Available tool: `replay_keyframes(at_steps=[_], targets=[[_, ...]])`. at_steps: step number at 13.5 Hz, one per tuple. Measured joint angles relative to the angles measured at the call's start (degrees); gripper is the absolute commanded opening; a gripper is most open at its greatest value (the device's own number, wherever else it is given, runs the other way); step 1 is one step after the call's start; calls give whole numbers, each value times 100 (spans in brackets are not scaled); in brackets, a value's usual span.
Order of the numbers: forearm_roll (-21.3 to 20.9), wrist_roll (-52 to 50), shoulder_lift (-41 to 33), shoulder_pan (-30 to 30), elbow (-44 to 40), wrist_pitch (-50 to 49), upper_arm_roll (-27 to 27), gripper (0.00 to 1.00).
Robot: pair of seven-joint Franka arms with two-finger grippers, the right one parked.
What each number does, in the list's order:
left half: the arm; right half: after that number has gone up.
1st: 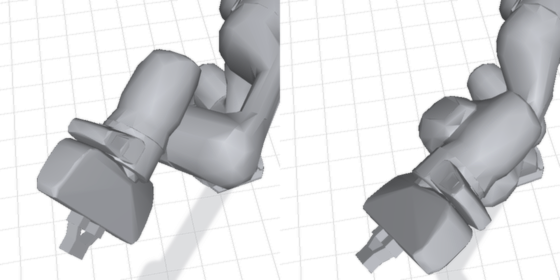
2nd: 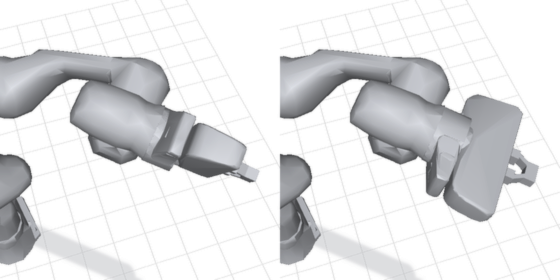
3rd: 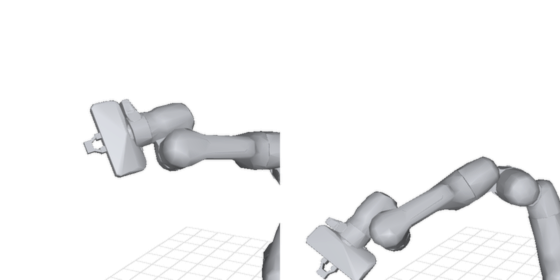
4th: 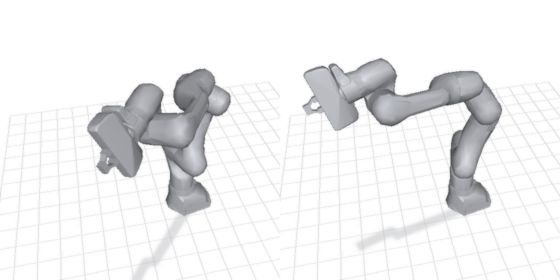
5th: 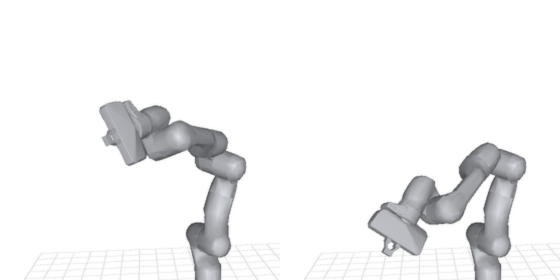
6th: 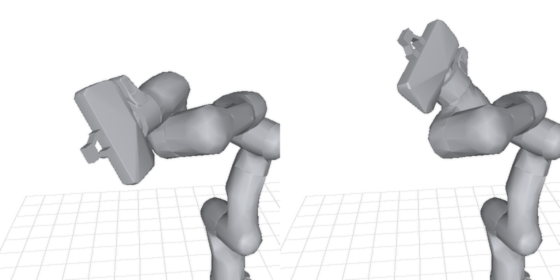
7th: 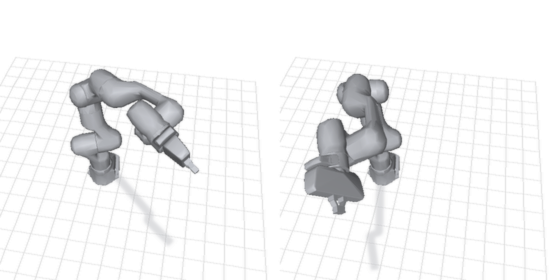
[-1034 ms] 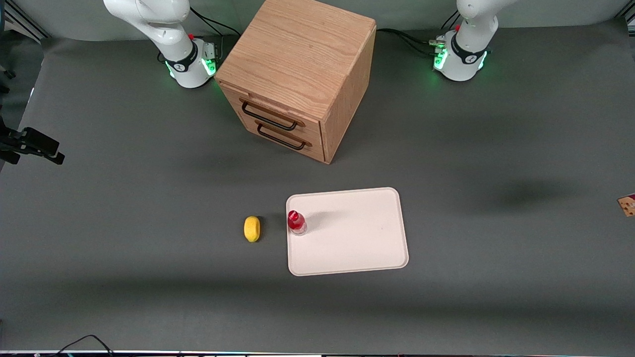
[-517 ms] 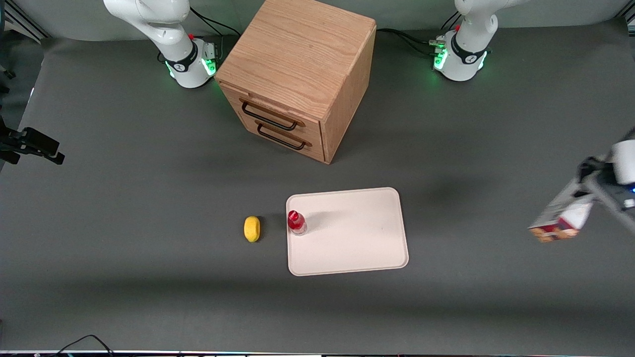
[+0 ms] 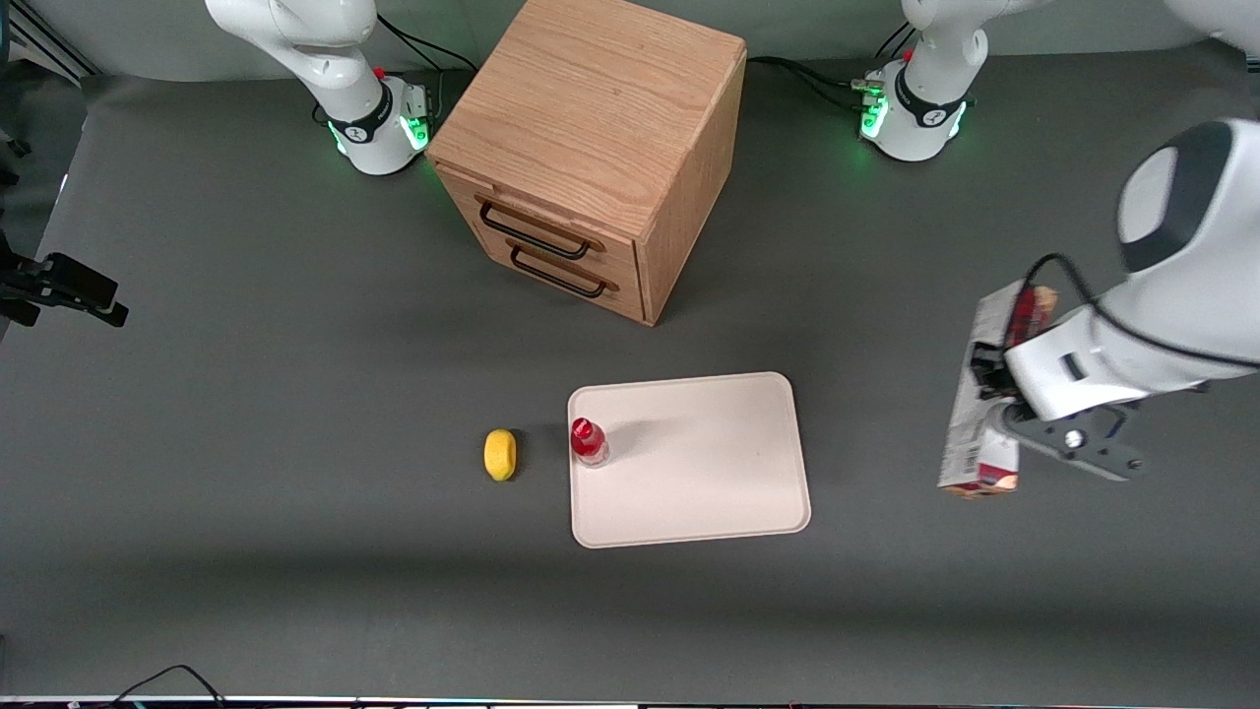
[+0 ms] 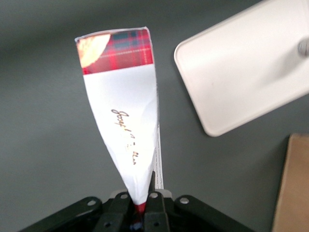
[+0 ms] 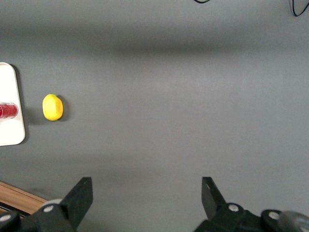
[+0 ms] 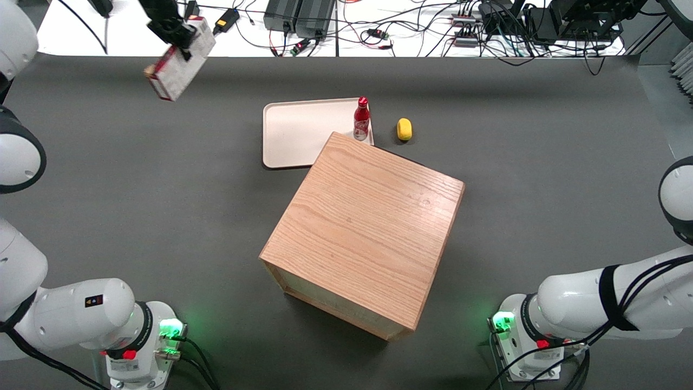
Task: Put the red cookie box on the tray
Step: 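Carry the held cookie box over to the white tray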
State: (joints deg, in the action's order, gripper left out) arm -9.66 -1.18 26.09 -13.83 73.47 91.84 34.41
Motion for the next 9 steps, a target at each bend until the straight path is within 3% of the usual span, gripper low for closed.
replay_keyframes(at_steps=[9], targets=[[-691,-3026,491,1106,985,1672,76,0]])
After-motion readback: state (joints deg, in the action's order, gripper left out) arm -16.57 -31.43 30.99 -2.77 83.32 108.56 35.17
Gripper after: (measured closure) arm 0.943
